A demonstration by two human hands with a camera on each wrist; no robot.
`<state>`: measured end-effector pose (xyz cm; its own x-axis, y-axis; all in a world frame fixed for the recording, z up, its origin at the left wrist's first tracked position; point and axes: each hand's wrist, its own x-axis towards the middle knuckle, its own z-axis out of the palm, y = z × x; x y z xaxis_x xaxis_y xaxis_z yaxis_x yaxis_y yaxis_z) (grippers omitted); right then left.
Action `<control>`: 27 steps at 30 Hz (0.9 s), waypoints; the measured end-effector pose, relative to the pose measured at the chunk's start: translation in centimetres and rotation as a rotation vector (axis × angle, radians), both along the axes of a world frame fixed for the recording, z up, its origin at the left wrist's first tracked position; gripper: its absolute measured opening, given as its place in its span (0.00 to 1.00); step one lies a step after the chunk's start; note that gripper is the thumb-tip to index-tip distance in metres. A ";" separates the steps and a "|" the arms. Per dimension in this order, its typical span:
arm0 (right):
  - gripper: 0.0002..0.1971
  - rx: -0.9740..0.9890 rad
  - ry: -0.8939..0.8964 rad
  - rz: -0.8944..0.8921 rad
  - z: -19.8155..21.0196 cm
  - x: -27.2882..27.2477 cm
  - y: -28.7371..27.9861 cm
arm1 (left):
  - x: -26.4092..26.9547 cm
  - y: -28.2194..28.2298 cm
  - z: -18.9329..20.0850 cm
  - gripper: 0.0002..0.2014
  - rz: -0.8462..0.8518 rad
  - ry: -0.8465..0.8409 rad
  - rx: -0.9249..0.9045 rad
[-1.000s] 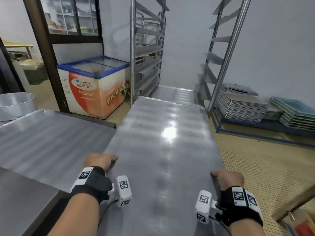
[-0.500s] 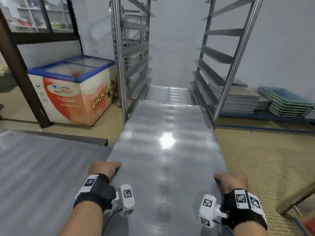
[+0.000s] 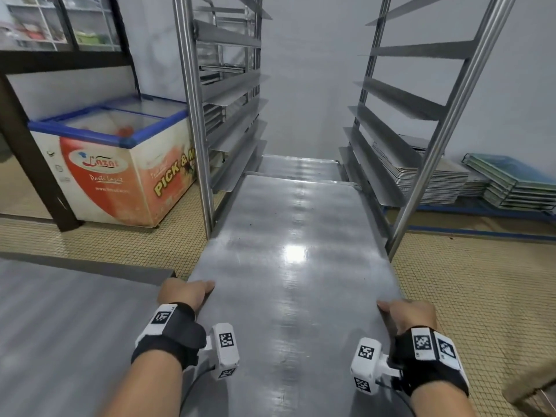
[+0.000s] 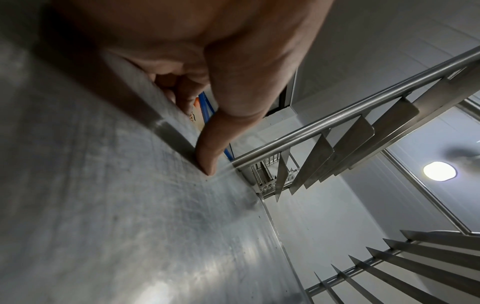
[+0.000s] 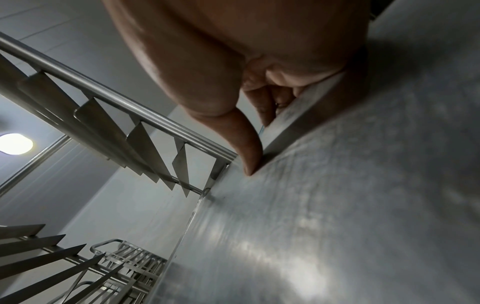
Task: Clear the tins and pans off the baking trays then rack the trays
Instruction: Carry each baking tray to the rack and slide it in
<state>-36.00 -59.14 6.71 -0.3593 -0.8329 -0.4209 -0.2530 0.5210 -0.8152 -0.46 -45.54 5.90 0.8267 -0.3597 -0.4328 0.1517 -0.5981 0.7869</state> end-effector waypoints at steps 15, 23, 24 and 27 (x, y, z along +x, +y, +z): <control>0.29 0.003 0.101 0.076 0.7 4.2 -14.2 | 2.7 -12.2 1.3 0.29 -0.053 -0.071 0.037; 0.38 0.024 0.203 0.145 2.1 5.4 -17.5 | 3.6 -15.8 1.9 0.28 -0.063 -0.112 0.046; 0.38 0.026 0.209 0.144 2.1 5.4 -17.8 | 3.5 -16.0 2.1 0.28 -0.071 -0.116 0.049; 0.36 0.042 0.212 0.149 2.4 5.7 -17.8 | 3.5 -16.3 2.6 0.28 -0.083 -0.101 0.035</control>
<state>-30.33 -76.96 9.15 -0.3182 -0.8667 -0.3842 -0.4926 0.4974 -0.7141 3.04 -61.89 8.50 0.8350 -0.4144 -0.3620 0.0215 -0.6327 0.7741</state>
